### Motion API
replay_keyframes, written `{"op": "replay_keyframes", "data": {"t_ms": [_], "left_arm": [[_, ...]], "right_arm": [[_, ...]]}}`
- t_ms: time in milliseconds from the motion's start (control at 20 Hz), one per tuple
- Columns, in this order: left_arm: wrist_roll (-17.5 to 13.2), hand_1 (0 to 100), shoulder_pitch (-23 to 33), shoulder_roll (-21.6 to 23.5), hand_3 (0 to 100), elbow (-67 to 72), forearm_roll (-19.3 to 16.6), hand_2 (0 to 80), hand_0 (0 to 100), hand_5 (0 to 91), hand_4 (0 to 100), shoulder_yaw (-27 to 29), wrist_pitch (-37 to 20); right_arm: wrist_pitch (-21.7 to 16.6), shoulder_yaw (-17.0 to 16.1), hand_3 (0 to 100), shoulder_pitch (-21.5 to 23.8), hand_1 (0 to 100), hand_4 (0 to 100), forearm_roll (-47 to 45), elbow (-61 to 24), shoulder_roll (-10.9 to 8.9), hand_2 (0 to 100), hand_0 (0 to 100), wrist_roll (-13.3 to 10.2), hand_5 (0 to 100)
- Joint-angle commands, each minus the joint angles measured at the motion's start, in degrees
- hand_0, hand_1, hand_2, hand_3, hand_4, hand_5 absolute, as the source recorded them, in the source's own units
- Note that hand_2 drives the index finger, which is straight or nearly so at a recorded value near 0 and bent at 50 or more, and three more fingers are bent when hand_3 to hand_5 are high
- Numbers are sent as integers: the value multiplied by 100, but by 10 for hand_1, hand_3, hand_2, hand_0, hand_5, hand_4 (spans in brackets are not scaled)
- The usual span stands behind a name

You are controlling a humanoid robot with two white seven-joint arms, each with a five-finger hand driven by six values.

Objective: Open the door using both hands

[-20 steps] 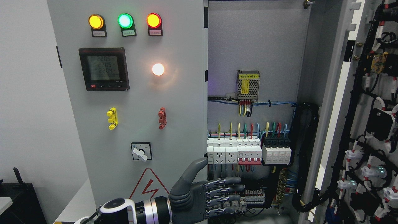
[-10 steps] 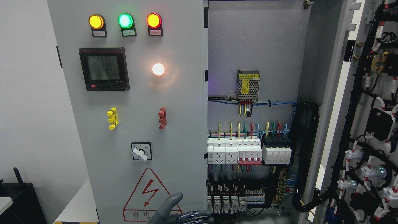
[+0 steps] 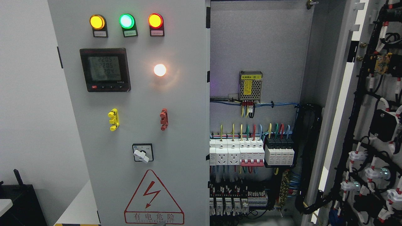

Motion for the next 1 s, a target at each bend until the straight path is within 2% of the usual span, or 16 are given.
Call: {"op": "replay_keyframes", "data": {"t_ms": [0, 100, 150, 501, 751, 951], "left_arm": [[-25, 0, 915, 664, 0, -42, -331, 0, 0, 0, 42, 533, -139], [-25, 0, 1354, 769, 0, -16, -436, 0, 0, 0, 42, 673, -323], [-25, 0, 1617, 822, 0, -7, -602, 0, 0, 0, 42, 735, -454], [-78, 0, 2857, 840, 0, 63, -1183, 0, 0, 0, 42, 1104, -1000], [-227, 0, 3824, 840, 0, 431, -1605, 0, 0, 0, 42, 1219, -1807], [-263, 0, 4317, 831, 0, 687, -1737, 0, 0, 0, 42, 1219, -2248]], "right_arm": [[-1, 0, 0, 0, 0, 0, 0, 0, 0, 0, 0, 9, 0], [-1, 0, 0, 0, 0, 0, 0, 0, 0, 0, 0, 0, 0], [-1, 0, 0, 0, 0, 0, 0, 0, 0, 0, 0, 0, 0], [-1, 0, 0, 0, 0, 0, 0, 0, 0, 0, 0, 0, 0], [-1, 0, 0, 0, 0, 0, 0, 0, 0, 0, 0, 9, 0], [-1, 0, 0, 0, 0, 0, 0, 0, 0, 0, 0, 0, 0]]}}
